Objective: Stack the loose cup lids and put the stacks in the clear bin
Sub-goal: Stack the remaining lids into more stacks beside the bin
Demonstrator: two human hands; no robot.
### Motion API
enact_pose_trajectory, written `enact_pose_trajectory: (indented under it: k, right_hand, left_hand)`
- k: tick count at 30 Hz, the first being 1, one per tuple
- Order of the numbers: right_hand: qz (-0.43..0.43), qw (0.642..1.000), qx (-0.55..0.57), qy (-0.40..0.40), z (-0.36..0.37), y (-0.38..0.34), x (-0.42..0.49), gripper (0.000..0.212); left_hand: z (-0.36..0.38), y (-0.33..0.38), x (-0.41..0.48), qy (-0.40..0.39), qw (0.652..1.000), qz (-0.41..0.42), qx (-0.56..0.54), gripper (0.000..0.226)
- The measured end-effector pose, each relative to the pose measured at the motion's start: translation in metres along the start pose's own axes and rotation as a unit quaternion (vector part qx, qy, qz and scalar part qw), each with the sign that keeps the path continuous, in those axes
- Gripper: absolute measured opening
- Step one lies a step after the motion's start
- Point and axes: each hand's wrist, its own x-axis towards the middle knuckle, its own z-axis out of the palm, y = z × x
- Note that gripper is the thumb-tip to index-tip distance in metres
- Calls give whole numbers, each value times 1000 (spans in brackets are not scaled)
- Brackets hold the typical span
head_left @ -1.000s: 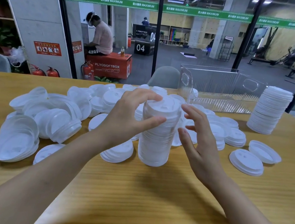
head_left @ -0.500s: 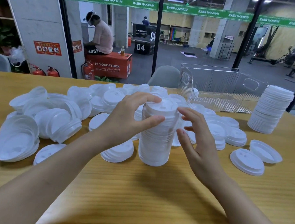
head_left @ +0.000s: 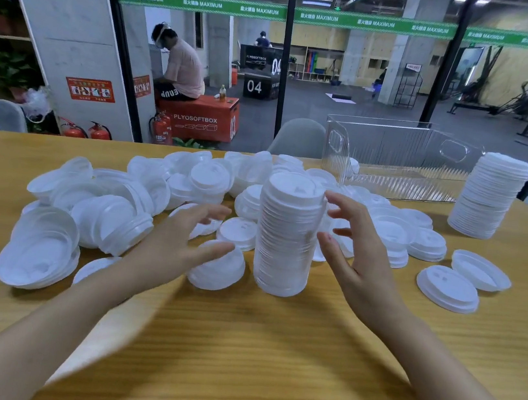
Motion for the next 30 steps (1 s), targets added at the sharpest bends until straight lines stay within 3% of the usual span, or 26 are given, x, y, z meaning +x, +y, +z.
enact_pose_trajectory:
  k: [5,13,20,24,30]
  right_hand:
    - [69,996,25,-55,3,-2,-2,61]
    - [79,995,29,-59,5,-1,-2,67]
    - [68,996,41,-46,6,2,-2,61]
    - [56,998,25,-20,5,3,-2,59]
    - [13,999,14,33,2,1,-1,52]
  left_hand:
    - [14,-22,-11,-80,992,6,98,78]
    - [14,-31,-11,-37,992,0,119,77]
    - [6,-13,-7,82,997,1,1,44]
    - [-10,20,4,163,981,35,-96,46]
    - [-7,70,24,140,975,129,-112,44]
